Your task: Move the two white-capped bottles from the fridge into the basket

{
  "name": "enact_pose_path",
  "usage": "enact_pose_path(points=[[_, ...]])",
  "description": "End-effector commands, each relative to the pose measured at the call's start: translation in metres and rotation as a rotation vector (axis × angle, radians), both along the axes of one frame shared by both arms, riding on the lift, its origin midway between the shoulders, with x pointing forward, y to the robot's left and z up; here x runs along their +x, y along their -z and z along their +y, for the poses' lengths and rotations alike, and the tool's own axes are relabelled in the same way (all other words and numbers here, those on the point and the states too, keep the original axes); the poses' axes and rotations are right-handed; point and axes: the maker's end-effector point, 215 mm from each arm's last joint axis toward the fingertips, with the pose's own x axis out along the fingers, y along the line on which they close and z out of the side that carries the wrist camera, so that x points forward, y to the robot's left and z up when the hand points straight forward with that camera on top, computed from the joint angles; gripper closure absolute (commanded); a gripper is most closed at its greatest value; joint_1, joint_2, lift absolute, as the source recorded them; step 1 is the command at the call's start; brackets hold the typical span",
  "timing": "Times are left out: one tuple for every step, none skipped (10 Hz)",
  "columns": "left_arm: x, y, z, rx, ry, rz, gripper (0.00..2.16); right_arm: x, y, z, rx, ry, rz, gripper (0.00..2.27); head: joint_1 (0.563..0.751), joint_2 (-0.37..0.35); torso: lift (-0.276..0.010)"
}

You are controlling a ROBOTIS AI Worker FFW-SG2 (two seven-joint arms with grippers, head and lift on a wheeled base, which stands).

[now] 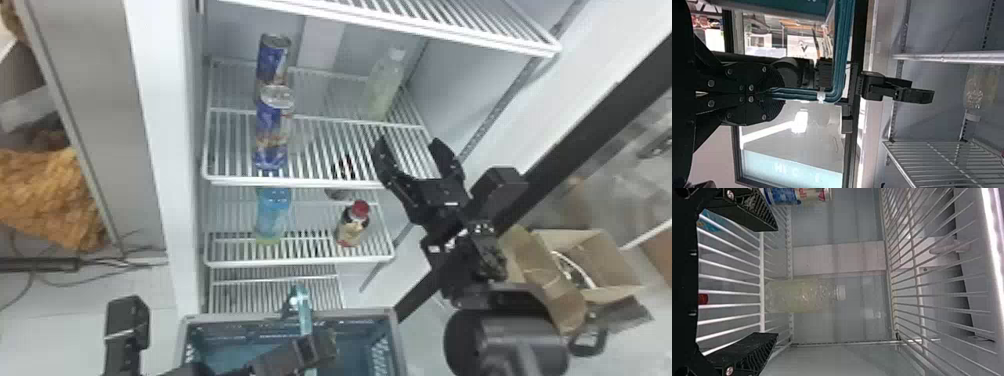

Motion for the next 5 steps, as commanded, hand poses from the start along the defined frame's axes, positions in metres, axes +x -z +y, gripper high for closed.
enact_pose_path(points=[[0.000, 0.000, 0.000, 0.001, 0.000, 0.000, 1.19, 0.014, 0.006, -0.007, -0.011, 0.013, 0.003, 0.09, 0.695, -0.350, 0.000], [0.000, -0.001, 0.000, -0.001, 0.000, 0.000, 1.19, 0.025, 0.009, -0.010, -0.027, 0.022, 0.007, 0.09, 0.695, -0.350, 0.000], [0.000, -0.002, -0.001, -0.003, 0.004, -0.004, 1.19, 0.037, 0.009, -0.010, -0.033, 0.024, 0.007, 0.09, 0.695, -0.350, 0.000], [0.000, -0.002, -0.002, -0.004, 0.005, -0.004, 1.19, 0.046, 0.009, -0.011, -0.030, 0.026, 0.004, 0.09, 0.695, -0.350, 0.000], [0.000, -0.003, -0.001, -0.005, 0.003, -0.004, 1.19, 0.056, 0.007, -0.013, -0.028, 0.032, -0.003, 0.09, 0.695, -0.350, 0.000]])
